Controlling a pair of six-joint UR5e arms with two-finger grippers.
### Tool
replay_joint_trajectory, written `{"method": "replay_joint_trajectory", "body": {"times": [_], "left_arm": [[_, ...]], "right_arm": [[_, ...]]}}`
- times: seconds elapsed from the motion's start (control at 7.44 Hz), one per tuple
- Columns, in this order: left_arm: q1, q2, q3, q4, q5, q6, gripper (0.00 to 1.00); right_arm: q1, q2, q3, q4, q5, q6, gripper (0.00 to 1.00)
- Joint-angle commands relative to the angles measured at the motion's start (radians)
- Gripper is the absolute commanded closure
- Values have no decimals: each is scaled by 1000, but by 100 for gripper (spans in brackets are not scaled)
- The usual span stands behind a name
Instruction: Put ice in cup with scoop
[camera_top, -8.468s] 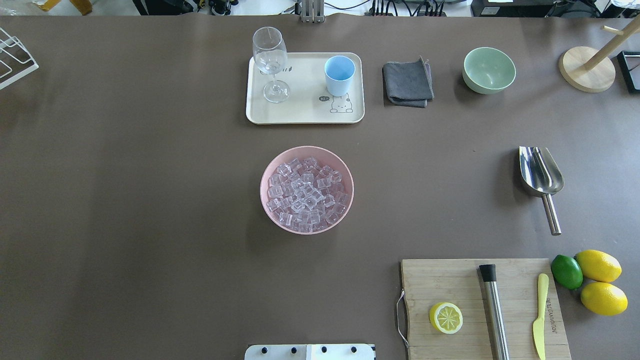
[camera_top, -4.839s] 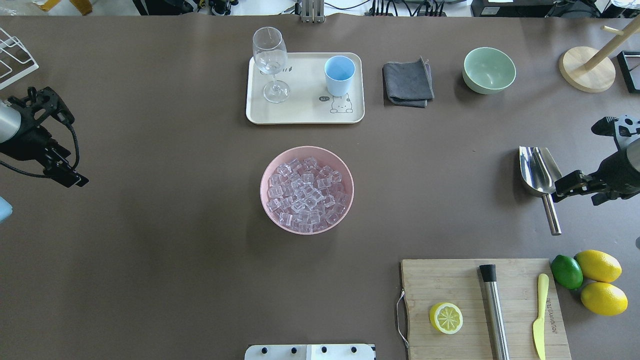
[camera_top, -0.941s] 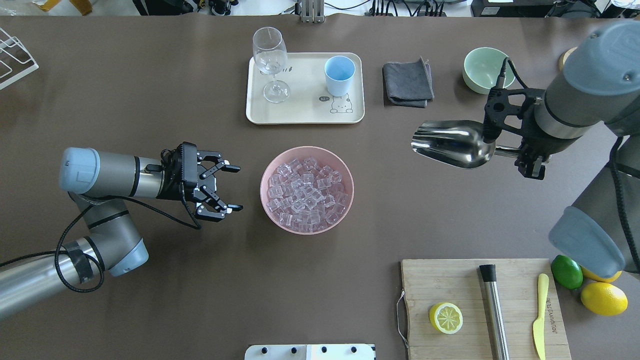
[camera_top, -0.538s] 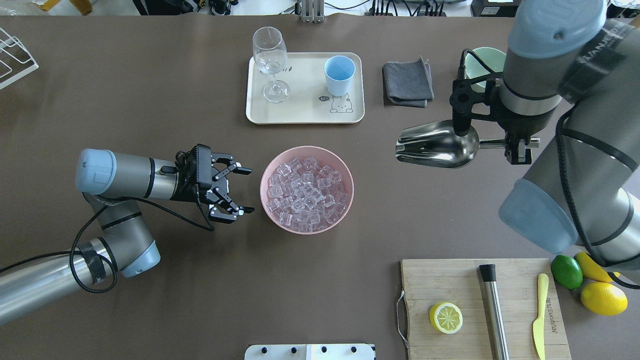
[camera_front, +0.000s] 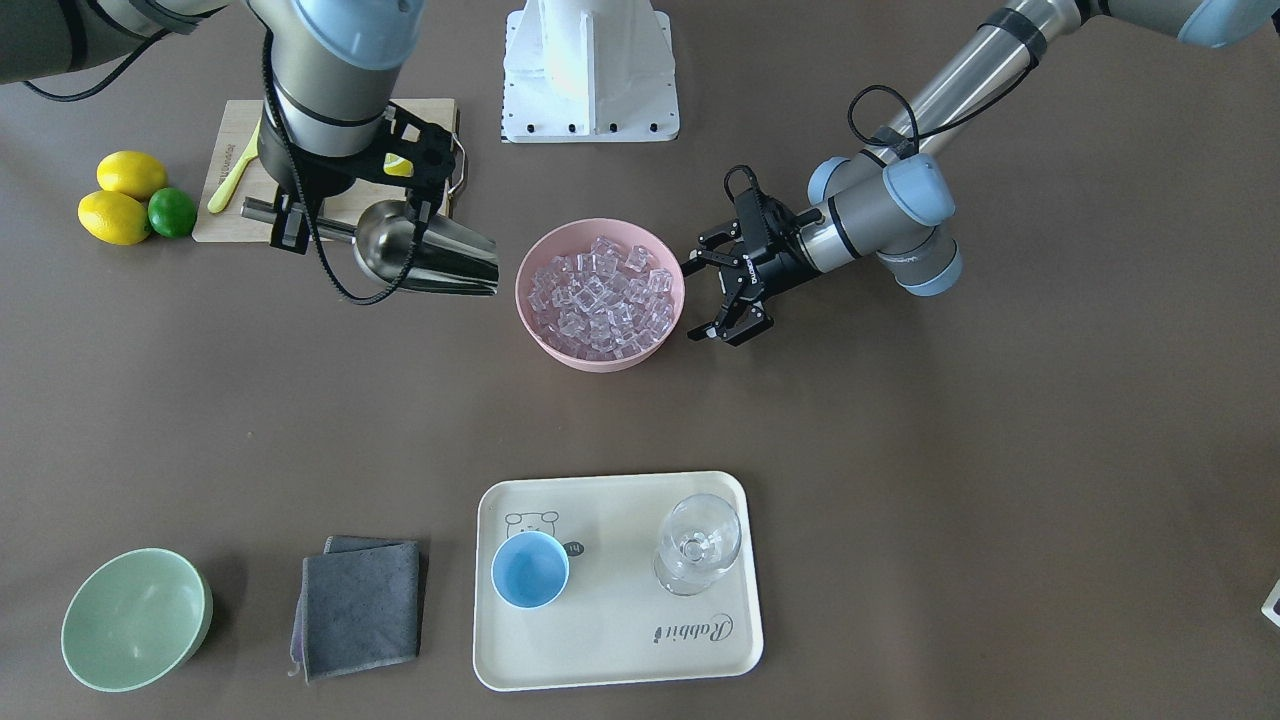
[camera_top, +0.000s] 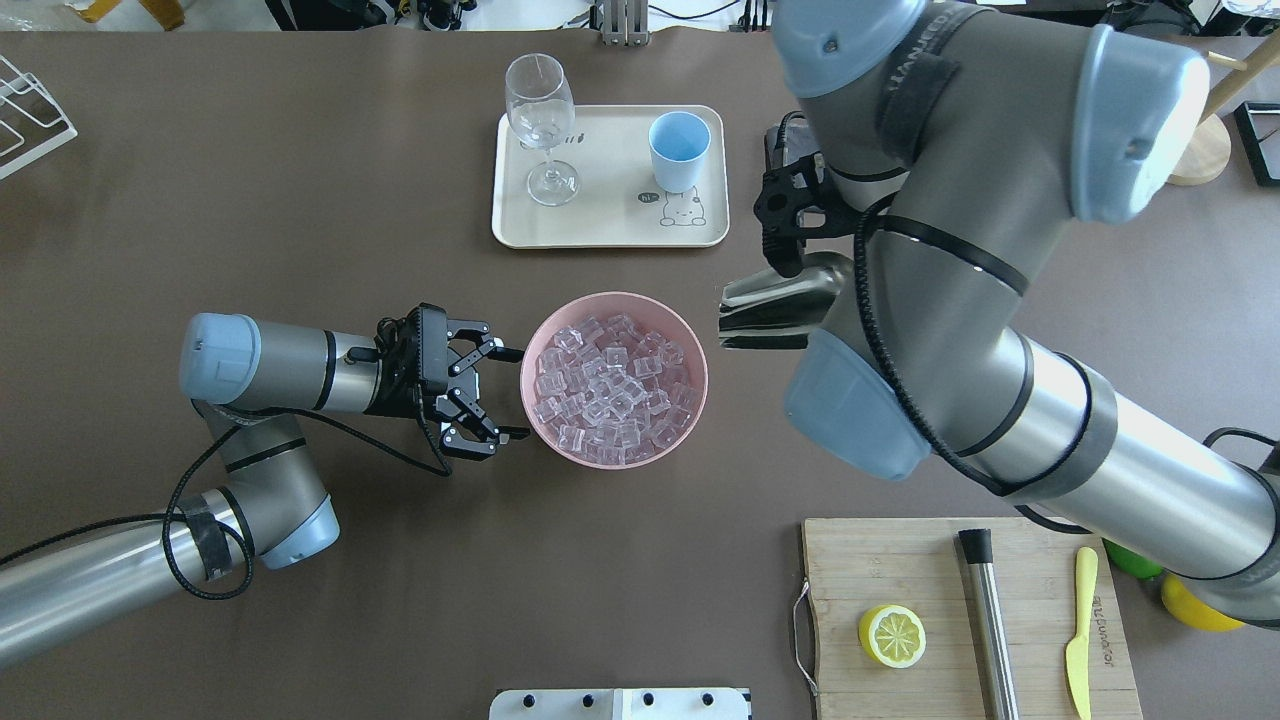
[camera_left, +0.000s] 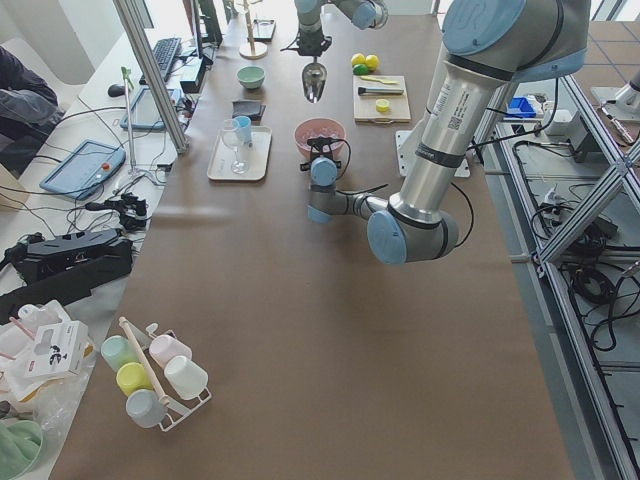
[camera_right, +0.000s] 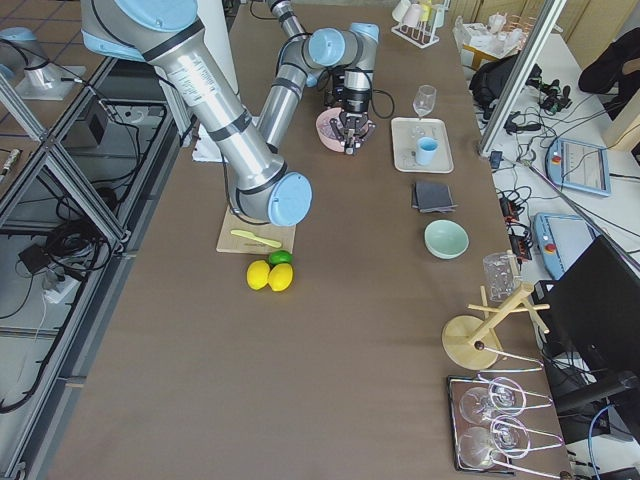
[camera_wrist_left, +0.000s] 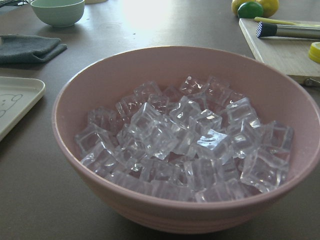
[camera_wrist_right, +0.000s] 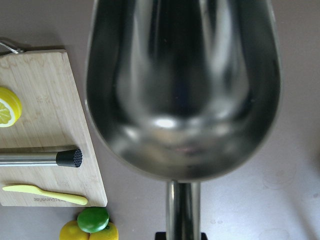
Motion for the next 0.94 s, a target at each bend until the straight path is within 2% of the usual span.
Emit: {"method": "replay_joint_trajectory", "body": {"times": [0.0, 0.81], "left_arm": [[13, -5, 1, 0, 1, 0, 2], [26, -17, 6, 0, 2, 0, 2]], "right_arm": [[-93, 119, -142, -57, -39, 75, 100], [-184, 166, -283, -60, -76, 222, 100]]}}
